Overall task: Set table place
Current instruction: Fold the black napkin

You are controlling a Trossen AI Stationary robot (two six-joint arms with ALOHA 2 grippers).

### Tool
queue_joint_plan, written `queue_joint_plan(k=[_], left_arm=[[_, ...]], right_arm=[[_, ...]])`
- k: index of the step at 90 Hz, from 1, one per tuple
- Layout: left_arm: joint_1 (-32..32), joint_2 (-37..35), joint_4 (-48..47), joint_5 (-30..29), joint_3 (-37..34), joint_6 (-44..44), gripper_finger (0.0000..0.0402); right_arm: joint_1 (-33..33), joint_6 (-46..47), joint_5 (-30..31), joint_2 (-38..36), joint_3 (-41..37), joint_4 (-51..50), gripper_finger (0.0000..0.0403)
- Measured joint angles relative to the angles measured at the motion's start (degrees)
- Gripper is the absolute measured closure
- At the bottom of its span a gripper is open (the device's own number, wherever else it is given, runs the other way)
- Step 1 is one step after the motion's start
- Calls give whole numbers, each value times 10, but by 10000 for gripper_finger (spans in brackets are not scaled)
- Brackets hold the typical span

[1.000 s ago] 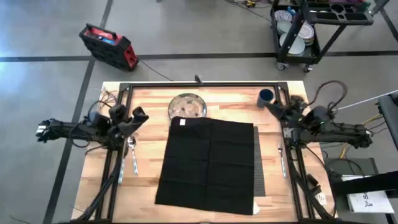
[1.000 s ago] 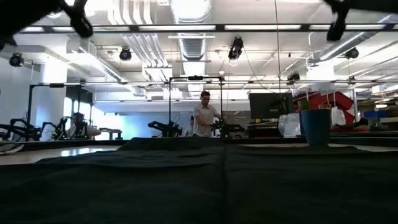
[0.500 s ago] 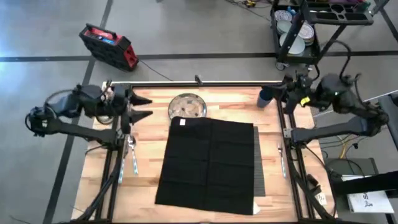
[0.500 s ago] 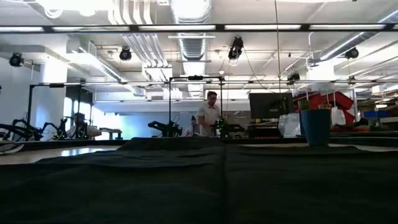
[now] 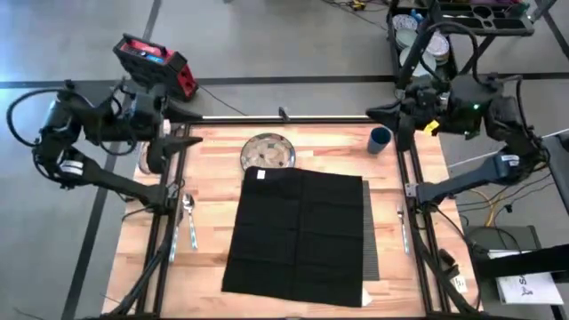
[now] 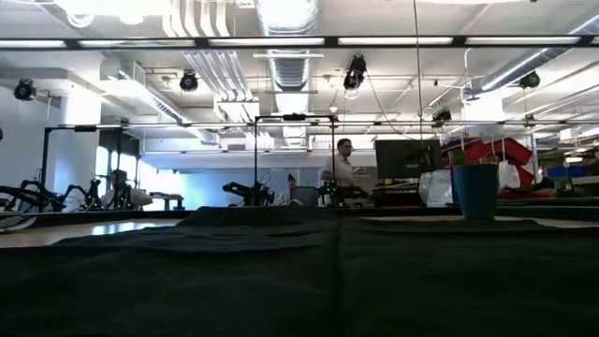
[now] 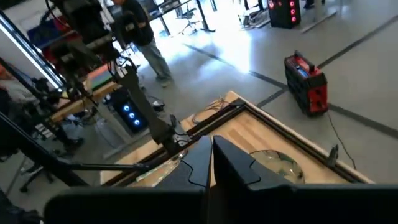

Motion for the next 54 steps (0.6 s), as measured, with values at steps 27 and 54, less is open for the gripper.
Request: queue_joint_plan(k=[27, 54], left_arm=[[0, 32, 8, 0, 70, -11, 174], [0, 38, 7, 0, 70, -27, 166]], right_arm=[[0, -1, 0, 26, 42, -13, 403], [0, -6, 0, 30, 41, -18, 403]])
